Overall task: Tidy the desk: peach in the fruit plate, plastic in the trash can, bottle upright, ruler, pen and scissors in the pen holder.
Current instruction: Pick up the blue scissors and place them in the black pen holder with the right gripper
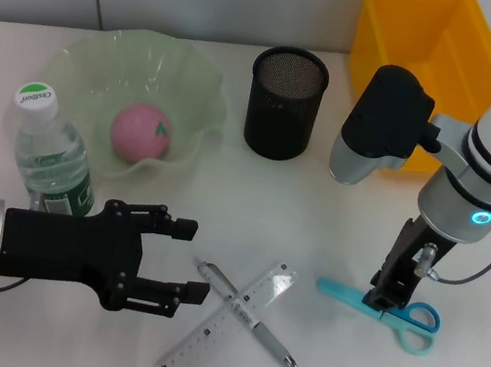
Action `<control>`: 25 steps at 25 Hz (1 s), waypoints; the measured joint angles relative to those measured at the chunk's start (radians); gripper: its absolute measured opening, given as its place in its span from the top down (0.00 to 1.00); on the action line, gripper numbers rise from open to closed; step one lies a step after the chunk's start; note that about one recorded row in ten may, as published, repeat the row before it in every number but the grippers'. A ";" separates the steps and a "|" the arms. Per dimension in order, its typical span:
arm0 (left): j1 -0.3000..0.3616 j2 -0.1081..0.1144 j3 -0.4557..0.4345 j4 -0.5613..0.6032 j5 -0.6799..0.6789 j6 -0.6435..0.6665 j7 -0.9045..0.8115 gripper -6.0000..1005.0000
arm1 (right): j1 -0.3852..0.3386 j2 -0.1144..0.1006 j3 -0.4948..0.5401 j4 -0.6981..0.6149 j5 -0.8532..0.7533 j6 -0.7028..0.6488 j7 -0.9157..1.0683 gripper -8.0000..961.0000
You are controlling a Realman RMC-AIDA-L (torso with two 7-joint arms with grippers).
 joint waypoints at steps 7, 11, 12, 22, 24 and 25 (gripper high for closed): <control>0.000 0.000 -0.002 0.000 0.000 0.000 0.000 0.19 | -0.004 0.000 -0.002 0.001 -0.002 -0.005 -0.002 0.69; 0.000 0.000 -0.003 0.000 0.000 0.001 0.000 0.19 | -0.007 0.000 -0.013 0.002 -0.002 -0.005 -0.009 0.63; 0.000 0.000 -0.002 0.000 0.000 0.001 0.000 0.19 | -0.009 0.000 -0.021 0.002 -0.002 -0.003 -0.009 0.63; 0.000 0.000 -0.007 0.001 -0.001 0.002 0.000 0.19 | -0.020 0.001 -0.064 0.004 -0.005 0.019 -0.010 0.58; -0.001 0.000 -0.011 0.001 -0.001 0.002 0.000 0.19 | -0.020 0.001 -0.064 0.005 -0.005 0.022 -0.010 0.57; -0.001 0.000 -0.012 0.001 0.000 0.003 0.000 0.19 | -0.019 0.001 -0.063 0.005 -0.005 0.023 -0.010 0.57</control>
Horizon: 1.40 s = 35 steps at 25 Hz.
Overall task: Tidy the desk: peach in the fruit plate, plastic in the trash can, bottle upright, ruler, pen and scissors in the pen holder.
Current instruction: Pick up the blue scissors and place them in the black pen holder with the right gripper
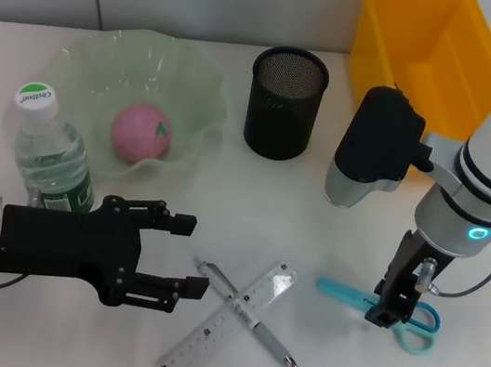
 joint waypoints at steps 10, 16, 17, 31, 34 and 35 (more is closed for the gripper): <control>-0.002 0.001 -0.002 0.001 0.000 0.002 0.000 0.19 | 0.003 -0.001 -0.002 0.000 -0.004 0.005 0.000 0.52; -0.001 0.002 -0.004 0.001 0.001 0.003 0.000 0.19 | 0.002 -0.001 -0.015 0.000 -0.007 0.010 0.000 0.50; -0.001 0.002 -0.004 0.001 0.001 0.003 0.000 0.19 | 0.001 -0.001 -0.017 0.000 -0.007 0.012 0.000 0.50; -0.002 0.002 -0.007 0.001 0.001 0.003 0.000 0.19 | 0.000 0.000 -0.042 0.016 -0.004 0.030 -0.002 0.52; -0.002 0.002 -0.009 0.001 0.001 0.003 0.000 0.19 | 0.000 0.001 -0.042 0.017 -0.005 0.031 -0.002 0.52; -0.002 0.002 -0.010 0.001 0.001 0.003 0.000 0.19 | 0.000 0.001 -0.042 0.017 -0.006 0.031 -0.002 0.52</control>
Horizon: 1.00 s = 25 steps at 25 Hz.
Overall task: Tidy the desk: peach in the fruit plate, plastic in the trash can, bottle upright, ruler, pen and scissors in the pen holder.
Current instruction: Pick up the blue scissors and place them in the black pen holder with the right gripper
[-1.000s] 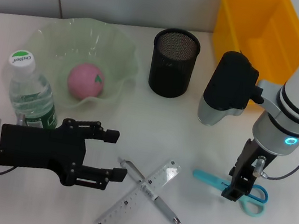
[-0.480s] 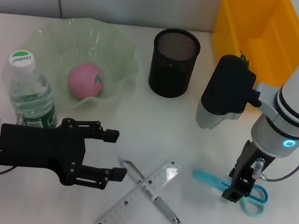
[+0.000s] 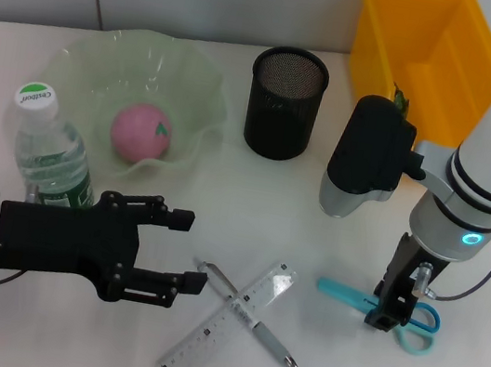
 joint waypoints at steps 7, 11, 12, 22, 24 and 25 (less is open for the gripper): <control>0.000 0.000 -0.003 0.000 0.000 0.000 0.000 0.19 | 0.000 0.000 0.001 0.004 0.002 0.001 -0.001 0.58; 0.000 0.000 -0.003 0.000 0.000 0.001 0.000 0.19 | 0.000 0.000 0.001 0.005 0.002 0.001 -0.002 0.65; 0.000 0.000 -0.003 0.000 0.000 0.001 0.000 0.19 | 0.000 0.000 0.001 0.005 0.002 0.001 -0.002 0.64; 0.000 0.000 -0.003 0.000 -0.001 0.003 0.000 0.19 | -0.003 0.000 0.001 0.005 -0.002 0.008 -0.002 0.69; 0.000 0.000 -0.003 0.000 -0.002 0.004 0.000 0.19 | -0.003 0.000 0.001 0.006 -0.002 0.009 -0.002 0.71; 0.000 0.000 -0.003 0.000 -0.003 0.005 0.000 0.19 | -0.003 0.000 0.001 0.006 -0.002 0.009 -0.002 0.72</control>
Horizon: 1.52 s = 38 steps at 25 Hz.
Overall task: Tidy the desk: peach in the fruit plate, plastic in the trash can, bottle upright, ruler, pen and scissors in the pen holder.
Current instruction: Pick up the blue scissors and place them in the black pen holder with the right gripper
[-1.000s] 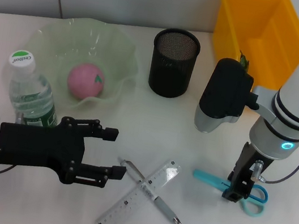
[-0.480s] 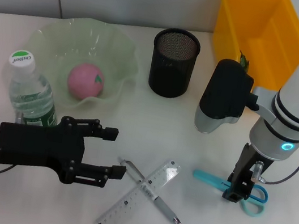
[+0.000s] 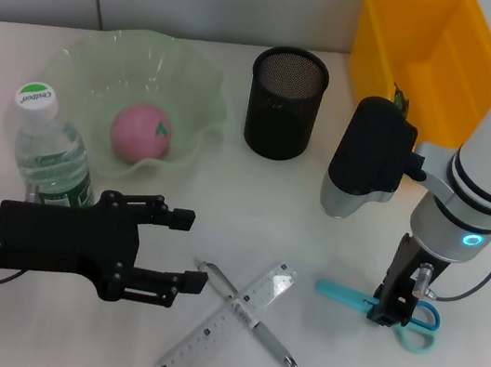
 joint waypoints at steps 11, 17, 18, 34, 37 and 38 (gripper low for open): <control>0.000 0.000 -0.005 0.000 -0.003 0.008 0.000 0.19 | 0.001 -0.003 0.062 -0.042 0.000 -0.040 -0.001 0.76; -0.001 0.000 -0.018 0.000 -0.003 0.018 0.000 0.19 | 0.000 -0.006 0.142 -0.062 -0.002 -0.067 -0.018 0.76; -0.001 0.000 -0.020 0.000 -0.003 0.018 0.000 0.19 | -0.001 -0.007 0.160 -0.066 -0.003 -0.072 -0.022 0.76; -0.015 0.000 -0.026 0.002 0.002 0.018 0.004 0.19 | -0.059 -0.010 0.325 -0.228 -0.036 -0.069 -0.159 0.76; -0.015 0.000 -0.026 0.002 0.002 0.017 0.005 0.19 | -0.066 -0.009 0.326 -0.264 -0.044 -0.058 -0.192 0.76; -0.016 0.000 -0.026 0.002 0.002 0.015 0.005 0.19 | -0.069 -0.008 0.327 -0.277 -0.050 -0.051 -0.206 0.76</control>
